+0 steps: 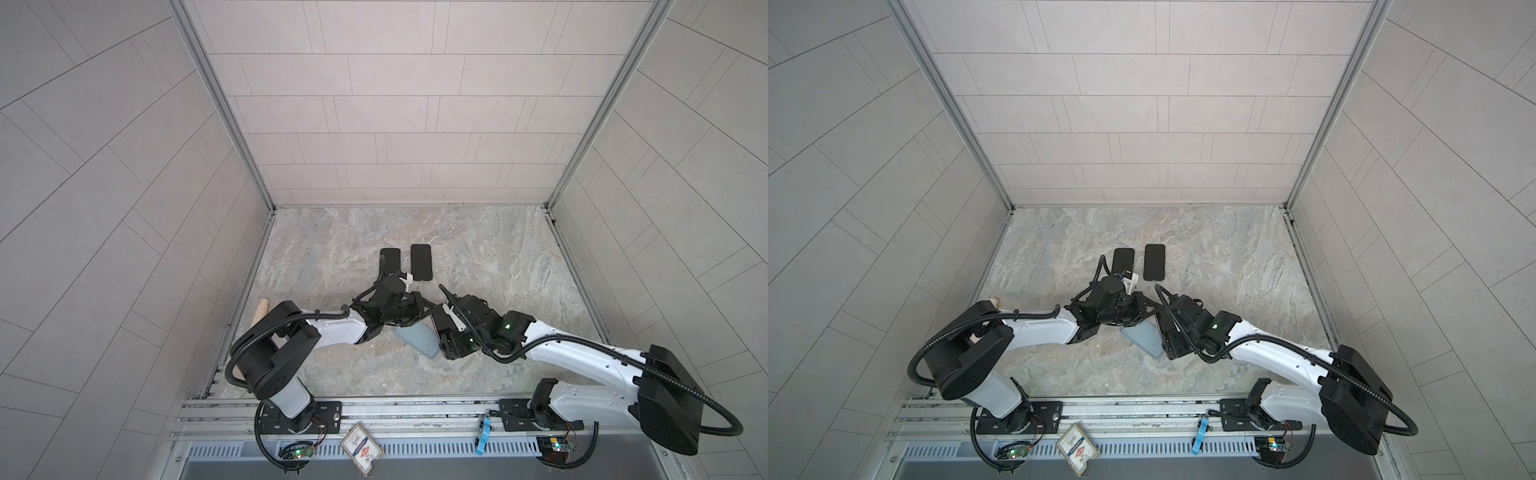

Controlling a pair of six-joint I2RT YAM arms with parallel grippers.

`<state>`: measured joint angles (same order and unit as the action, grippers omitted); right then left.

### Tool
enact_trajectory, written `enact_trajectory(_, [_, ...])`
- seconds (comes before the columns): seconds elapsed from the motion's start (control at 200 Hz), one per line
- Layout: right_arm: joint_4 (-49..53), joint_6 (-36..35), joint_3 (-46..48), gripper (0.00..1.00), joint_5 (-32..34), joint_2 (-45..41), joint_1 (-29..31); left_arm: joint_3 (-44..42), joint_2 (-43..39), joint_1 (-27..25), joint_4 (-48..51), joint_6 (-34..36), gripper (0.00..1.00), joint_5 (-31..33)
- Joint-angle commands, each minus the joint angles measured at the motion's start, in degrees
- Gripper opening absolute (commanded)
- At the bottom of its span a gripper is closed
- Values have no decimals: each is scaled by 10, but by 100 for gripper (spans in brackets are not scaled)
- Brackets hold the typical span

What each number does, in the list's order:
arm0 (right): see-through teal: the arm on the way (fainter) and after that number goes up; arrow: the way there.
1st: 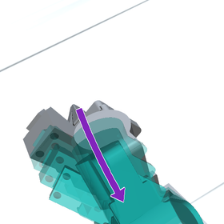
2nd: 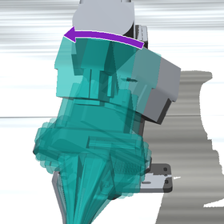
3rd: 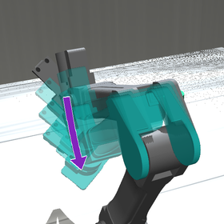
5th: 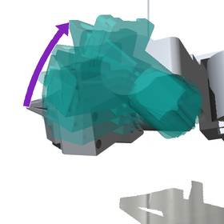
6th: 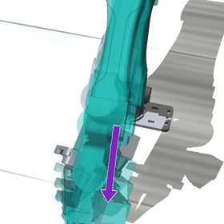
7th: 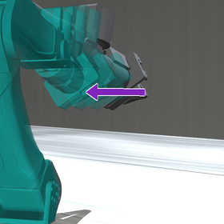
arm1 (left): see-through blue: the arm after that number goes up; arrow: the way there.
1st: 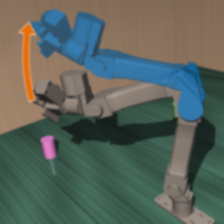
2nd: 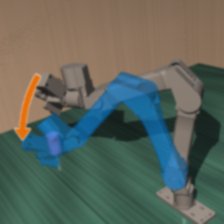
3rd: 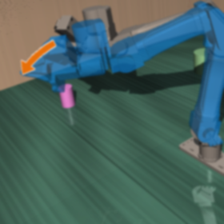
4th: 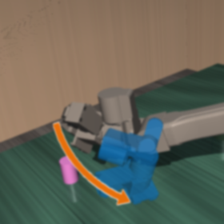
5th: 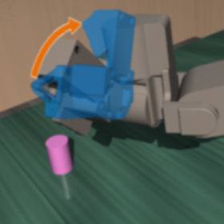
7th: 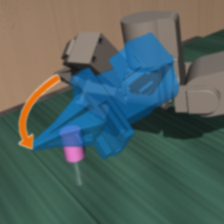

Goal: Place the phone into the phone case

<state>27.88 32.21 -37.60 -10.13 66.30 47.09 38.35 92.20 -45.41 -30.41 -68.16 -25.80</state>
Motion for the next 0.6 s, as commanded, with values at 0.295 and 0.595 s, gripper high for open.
enact_trajectory(0.295, [7,91,-13,77,71,-224,2,30,-124,32,101,45,0,-5])
enact_trajectory(0.595, [-63,257,39,66,141,-394,-6,-5,-289,104,80,4,0,46])
